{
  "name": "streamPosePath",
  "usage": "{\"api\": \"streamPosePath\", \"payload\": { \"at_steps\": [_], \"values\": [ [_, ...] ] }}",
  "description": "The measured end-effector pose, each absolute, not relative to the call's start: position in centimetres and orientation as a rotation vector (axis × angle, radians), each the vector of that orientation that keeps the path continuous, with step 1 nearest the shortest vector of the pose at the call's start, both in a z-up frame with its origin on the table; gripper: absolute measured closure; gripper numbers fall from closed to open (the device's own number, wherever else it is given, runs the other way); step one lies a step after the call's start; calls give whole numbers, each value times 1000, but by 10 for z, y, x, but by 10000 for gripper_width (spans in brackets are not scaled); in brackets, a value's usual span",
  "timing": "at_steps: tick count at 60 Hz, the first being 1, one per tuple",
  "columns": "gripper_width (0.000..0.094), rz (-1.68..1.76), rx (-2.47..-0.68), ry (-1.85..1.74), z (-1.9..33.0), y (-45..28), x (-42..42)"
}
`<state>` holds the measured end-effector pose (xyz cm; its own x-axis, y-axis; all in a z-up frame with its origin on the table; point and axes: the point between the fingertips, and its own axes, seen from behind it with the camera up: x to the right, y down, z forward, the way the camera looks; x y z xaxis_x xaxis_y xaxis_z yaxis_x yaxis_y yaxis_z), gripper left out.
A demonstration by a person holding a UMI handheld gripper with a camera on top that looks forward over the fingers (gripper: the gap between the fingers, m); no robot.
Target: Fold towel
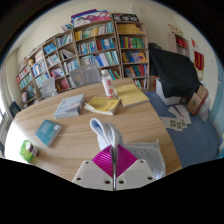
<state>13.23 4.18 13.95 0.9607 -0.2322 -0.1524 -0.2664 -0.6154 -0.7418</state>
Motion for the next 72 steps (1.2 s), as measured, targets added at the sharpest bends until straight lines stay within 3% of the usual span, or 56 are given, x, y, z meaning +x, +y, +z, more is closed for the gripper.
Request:
{"api": "streamPosePath", "payload": {
  "at_steps": [5, 16, 26, 30, 33, 35, 37, 39, 57, 72],
  "values": [
    [917, -20, -2292, 406, 118, 23, 190],
    [900, -152, -2478, 514, 16, -27, 260],
    [880, -207, -2462, 487, 8, -18, 264],
    [763, -201, -2482, 464, 12, -23, 260],
    [568, -197, -2491, 465, 19, -28, 258],
    [343, -195, -2484, 477, 30, -28, 254],
    [189, -191, -2465, 487, 41, -31, 254],
    [85, -193, -2446, 499, 54, -36, 254],
    [111, -136, -2300, 637, 170, -121, 192],
    [111, -64, -2217, 727, 221, -193, 136]
  ]
}}
